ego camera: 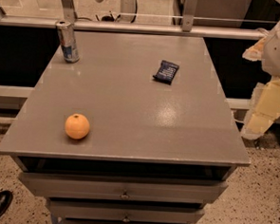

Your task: Move rxbar blueberry near redbull can

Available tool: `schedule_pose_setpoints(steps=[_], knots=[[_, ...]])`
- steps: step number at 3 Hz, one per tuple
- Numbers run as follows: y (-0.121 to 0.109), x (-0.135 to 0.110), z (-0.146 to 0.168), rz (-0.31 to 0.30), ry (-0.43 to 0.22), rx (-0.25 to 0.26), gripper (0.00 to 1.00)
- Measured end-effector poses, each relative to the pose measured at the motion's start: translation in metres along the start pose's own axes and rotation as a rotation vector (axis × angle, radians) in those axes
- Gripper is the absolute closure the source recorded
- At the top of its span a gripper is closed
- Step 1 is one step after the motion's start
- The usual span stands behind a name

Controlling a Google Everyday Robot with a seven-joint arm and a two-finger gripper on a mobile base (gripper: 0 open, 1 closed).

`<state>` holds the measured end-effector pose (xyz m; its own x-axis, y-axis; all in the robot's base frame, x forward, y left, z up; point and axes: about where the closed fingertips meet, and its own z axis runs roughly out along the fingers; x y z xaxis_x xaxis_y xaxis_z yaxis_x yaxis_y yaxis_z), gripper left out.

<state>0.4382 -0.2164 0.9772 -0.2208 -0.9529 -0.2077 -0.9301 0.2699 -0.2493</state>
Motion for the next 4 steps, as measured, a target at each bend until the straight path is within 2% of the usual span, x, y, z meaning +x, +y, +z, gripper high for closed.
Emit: schedule_pose_setpoints(steps=[1, 2, 3, 4], knots=[[0.000, 0.000, 0.000, 0.000, 0.000, 0.000, 0.00], [-0.011, -0.009, 0.011, -0.022, -0.038, 0.021, 0.00], [-0.054, -0.049, 0.060, -0.076, -0.175, 0.058, 0.00], [-0.088, -0.081, 0.097, -0.104, -0.255, 0.088, 0.00]])
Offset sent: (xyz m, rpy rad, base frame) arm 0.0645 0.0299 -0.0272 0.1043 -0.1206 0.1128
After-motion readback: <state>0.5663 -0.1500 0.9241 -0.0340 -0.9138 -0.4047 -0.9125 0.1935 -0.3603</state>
